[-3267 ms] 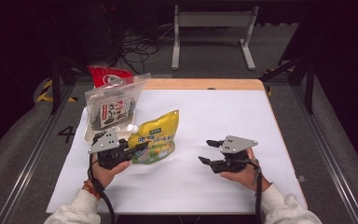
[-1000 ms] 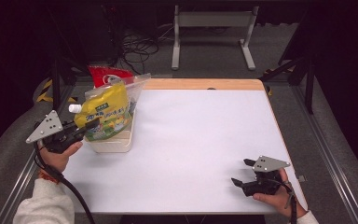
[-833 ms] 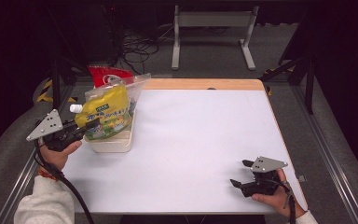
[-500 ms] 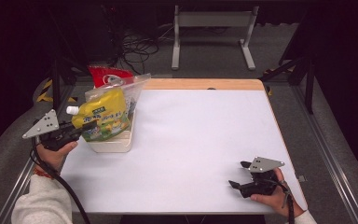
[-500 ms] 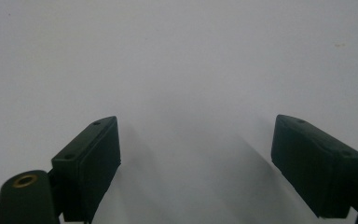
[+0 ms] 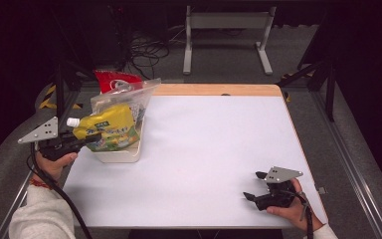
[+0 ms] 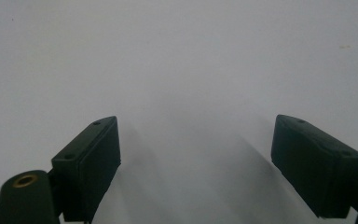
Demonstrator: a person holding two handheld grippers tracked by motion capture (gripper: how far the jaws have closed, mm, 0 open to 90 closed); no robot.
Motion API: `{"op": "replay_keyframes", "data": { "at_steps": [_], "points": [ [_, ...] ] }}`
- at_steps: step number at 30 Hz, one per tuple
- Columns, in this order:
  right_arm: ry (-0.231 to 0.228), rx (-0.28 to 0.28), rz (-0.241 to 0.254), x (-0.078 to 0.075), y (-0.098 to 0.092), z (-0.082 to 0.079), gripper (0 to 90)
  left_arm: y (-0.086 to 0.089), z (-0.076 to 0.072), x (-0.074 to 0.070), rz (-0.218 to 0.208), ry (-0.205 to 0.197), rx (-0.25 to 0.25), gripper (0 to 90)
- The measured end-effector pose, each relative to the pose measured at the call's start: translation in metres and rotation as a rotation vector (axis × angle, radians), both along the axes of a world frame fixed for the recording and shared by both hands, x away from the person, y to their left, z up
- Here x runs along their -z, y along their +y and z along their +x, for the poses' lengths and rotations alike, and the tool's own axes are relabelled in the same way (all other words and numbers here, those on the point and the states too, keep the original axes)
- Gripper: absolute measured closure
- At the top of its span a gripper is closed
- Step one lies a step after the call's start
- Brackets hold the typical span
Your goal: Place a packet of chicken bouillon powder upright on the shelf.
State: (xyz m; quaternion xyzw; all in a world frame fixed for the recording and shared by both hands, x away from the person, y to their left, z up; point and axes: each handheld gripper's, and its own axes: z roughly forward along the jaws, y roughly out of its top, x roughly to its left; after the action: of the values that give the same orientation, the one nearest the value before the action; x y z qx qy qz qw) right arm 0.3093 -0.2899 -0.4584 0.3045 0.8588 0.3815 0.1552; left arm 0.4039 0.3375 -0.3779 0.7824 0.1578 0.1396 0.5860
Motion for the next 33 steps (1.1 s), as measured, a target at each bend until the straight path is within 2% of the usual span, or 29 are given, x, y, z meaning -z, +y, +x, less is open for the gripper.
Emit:
{"op": "replay_keyframes", "data": {
  "at_steps": [1, 3, 5, 6, 9, 10, 11, 12, 19, 20, 21, 22, 23, 24, 25, 26, 27, 30, 33],
  "points": [
    [0.003, 0.0, 0.0, 0.0, 0.0, 0.0, 15.5, -0.001, 0.001, 0.0, 0.008, 0.007, 0.004, 86.0],
    [0.005, 0.0, 0.001, 0.0, 0.0, 0.001, 15.6, -0.002, 0.004, 0.001, -0.001, 0.021, 0.011, 86.0],
    [0.003, -0.001, -0.003, 0.0, 0.001, 0.001, 15.5, -0.005, 0.007, 0.002, 0.025, 0.028, -0.02, 86.0],
    [0.001, -0.005, -0.005, 0.0, 0.001, 0.001, 15.5, -0.006, 0.007, 0.003, 0.023, 0.041, -0.026, 85.9],
    [0.0, -0.015, -0.006, 0.0, 0.002, 0.0, 15.5, -0.005, 0.007, 0.004, 0.019, 0.036, -0.037, 85.9],
    [0.0, -0.017, -0.007, 0.0, 0.003, 0.0, 15.5, -0.004, 0.006, 0.007, 0.048, 0.039, -0.063, 85.9],
    [0.001, -0.018, -0.008, 0.0, 0.003, 0.0, 15.5, -0.004, 0.005, 0.008, 0.057, 0.029, -0.096, 86.0],
    [0.002, -0.018, -0.007, 0.0, 0.003, 0.001, 15.5, -0.001, 0.005, 0.009, 0.044, 0.045, -0.087, 86.0],
    [0.006, -0.022, -0.006, 0.0, 0.003, 0.001, 15.5, 0.0, 0.002, 0.007, 0.045, 0.037, -0.107, 85.9],
    [0.006, -0.026, -0.007, 0.0, 0.004, 0.002, 15.5, -0.001, 0.002, 0.007, 0.033, 0.044, -0.121, 83.5],
    [0.006, -0.028, -0.008, 0.0, 0.004, 0.002, 15.5, 0.001, 0.003, 0.008, 0.007, 0.036, -0.153, 82.1],
    [0.006, -0.029, -0.012, 0.0, 0.004, 0.002, 15.5, 0.003, 0.002, 0.009, -0.02, 0.037, -0.163, 80.5],
    [0.006, -0.029, -0.012, 0.0, 0.004, 0.002, 15.5, 0.003, 0.002, 0.009, -0.02, 0.037, -0.163, 76.8],
    [0.007, -0.031, -0.012, 0.0, 0.005, 0.002, 15.5, 0.005, 0.001, 0.009, -0.03, 0.039, -0.181, 76.8],
    [0.008, -0.033, -0.011, 0.0, 0.005, 0.002, 15.5, 0.005, 0.001, 0.01, -0.042, 0.045, -0.203, 70.0],
    [0.009, -0.033, -0.01, 0.0, 0.004, 0.002, 15.5, 0.006, 0.0, 0.01, -0.054, 0.055, -0.203, 66.0],
    [0.009, -0.034, -0.008, 0.0, 0.004, 0.002, 15.5, 0.005, 0.0, 0.011, -0.045, 0.053, -0.201, 63.4],
    [0.014, -0.034, -0.007, 0.0, 0.004, 0.002, 15.5, 0.001, -0.001, 0.013, -0.049, 0.039, -0.196, 66.7],
    [0.017, -0.039, -0.004, 0.0, 0.005, 0.003, 15.5, 0.0, -0.005, 0.01, -0.038, 0.001, -0.198, 79.9]
  ]
}}
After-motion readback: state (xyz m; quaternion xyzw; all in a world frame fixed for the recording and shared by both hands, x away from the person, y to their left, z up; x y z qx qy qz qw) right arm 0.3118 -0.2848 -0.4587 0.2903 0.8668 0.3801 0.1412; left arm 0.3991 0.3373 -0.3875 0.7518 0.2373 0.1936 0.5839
